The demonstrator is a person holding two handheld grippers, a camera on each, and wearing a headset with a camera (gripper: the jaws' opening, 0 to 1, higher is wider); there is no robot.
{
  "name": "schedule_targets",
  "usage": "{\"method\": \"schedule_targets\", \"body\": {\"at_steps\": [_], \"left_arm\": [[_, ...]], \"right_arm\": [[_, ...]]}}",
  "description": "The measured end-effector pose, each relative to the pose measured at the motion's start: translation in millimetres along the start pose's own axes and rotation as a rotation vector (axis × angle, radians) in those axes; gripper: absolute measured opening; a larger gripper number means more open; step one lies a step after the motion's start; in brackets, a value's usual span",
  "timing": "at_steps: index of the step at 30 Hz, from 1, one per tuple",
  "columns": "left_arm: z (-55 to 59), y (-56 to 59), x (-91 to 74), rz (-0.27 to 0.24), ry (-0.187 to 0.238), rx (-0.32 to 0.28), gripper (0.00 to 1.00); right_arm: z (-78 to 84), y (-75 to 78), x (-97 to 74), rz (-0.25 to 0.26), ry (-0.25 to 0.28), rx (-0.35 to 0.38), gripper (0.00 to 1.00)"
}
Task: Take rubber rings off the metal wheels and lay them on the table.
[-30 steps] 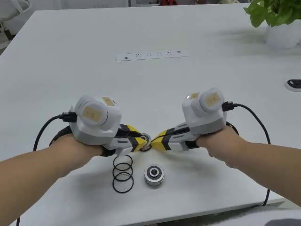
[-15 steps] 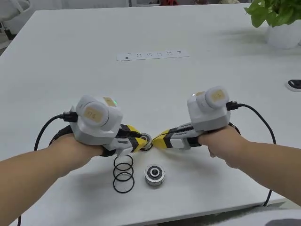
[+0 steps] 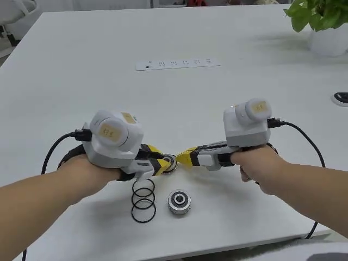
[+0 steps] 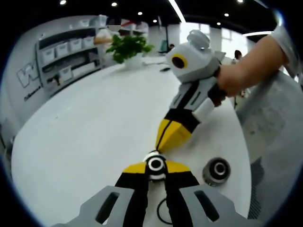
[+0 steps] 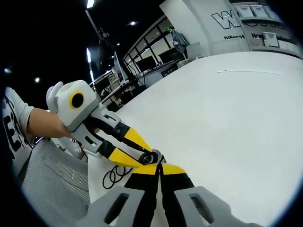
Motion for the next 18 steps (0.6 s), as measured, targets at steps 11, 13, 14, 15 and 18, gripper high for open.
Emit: {"method": "schedule_targets", "body": {"at_steps": [11, 13, 14, 15, 18], "left_arm": [[-0.3, -1.6, 0.3, -0.012, -0.004, 0.000, 0.12], [-0.3, -1.1, 0.1, -0.015, -0.005, -0.002, 0.12], [-0.4, -0.7, -0.1, -0.016, -0.007, -0.002, 0.12], [-0.6, -0.4, -0.2, -0.016, -0.009, -0.002, 0.12], [-0.9, 0.6, -0.5, -0.022, -0.011, -0.002, 0.12]], "right_arm": [[-4.6, -0.9, 3.4, -0.007, 0.005, 0.021, 0.00], [-5.5, -2.7, 3.8, -0.009, 0.004, 0.020, 0.00], [-5.9, -3.7, 3.9, -0.011, 0.004, 0.021, 0.00], [-6.2, -4.5, 4.1, -0.013, 0.005, 0.021, 0.00], [-7.3, -6.4, 4.9, -0.017, 0.003, 0.012, 0.00]]}}
Point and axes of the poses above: the centre of the closed fingertips' face, and the gripper's own axes: x roughly forward along the fingers, y roughly to its right, z roughly out of its underside, the point moved 3 cm from there along -x, roughly backward along the fingers, and after that the axes turned 13 degrees about -x, right-handed, at the moved point
